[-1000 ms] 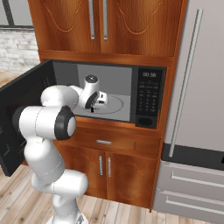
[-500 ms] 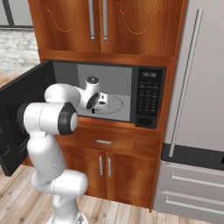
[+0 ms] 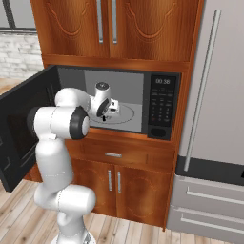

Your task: Pick the mug from the counter and place it inside the microwave. Then close the microwave.

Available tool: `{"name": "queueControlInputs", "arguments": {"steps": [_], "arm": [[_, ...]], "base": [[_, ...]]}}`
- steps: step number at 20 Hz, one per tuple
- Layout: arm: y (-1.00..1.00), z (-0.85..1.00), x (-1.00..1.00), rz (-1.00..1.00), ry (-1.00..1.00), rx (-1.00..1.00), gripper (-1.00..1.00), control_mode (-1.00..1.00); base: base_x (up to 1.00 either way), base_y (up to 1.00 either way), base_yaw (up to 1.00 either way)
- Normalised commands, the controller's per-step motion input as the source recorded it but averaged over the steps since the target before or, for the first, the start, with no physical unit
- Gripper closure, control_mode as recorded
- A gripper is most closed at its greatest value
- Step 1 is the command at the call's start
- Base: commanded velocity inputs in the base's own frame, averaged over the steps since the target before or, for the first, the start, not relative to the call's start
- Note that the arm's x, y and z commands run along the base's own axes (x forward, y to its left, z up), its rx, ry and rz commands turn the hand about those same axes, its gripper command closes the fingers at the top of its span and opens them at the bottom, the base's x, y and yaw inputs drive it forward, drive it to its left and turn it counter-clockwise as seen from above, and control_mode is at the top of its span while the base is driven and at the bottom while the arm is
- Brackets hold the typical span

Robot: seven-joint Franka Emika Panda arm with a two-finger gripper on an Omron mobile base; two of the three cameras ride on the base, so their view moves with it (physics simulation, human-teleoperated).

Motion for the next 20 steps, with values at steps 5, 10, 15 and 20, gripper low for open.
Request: {"name": "queueControlInputs", "arguments": {"steps": [5, 10, 15, 20], "arm": [[0.0, 0.0, 0.35, 0.0, 0.0, -0.01, 1.0, -1.0], [0.0, -0.07, 0.13, 0.0, 0.0, 0.0, 1.0, -1.0], [0.0, -0.15, 0.04, 0.0, 0.0, 0.0, 1.0, -1.0], [0.0, -0.18, 0.17, 0.0, 0.0, 0.0, 1.0, -1.0]], "base": [[0.0, 0.0, 0.0], [0.0, 0.0, 0.0], [0.0, 0.0, 0.0], [0.0, 0.0, 0.0]]}}
